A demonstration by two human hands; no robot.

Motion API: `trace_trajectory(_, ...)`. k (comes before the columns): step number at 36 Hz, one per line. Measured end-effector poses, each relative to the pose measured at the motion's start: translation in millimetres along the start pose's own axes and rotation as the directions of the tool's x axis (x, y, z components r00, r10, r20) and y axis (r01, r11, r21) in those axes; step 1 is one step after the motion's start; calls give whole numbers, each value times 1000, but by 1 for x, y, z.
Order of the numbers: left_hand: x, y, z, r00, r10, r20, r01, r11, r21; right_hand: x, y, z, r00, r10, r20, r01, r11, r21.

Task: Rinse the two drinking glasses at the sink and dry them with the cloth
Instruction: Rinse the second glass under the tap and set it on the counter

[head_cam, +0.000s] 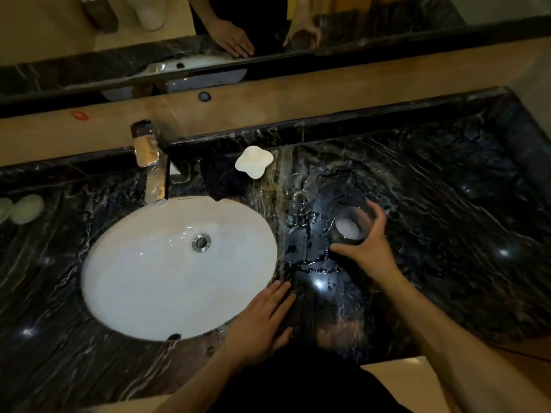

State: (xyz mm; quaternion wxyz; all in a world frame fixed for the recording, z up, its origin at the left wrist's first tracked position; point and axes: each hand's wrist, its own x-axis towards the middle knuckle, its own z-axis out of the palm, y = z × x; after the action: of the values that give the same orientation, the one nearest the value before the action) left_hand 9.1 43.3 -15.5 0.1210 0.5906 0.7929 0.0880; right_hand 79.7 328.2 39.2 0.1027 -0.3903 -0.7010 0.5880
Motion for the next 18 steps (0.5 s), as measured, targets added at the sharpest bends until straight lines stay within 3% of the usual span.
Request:
trace_trajectory(7,1,0,-7,998,8,55,-7,1000,-20,3,5,6,995,38,-90,-38,999,0)
trace_trajectory(14,-5,-16,-20,992,95,84,-85,989,-118,-30,-4,33,999,49,-15,-49,999,2)
trace_trajectory(18,-22,-33,-33,994,112,-14,-113,982,-154,-47,-13,63,998,44,50,-43,999,-26)
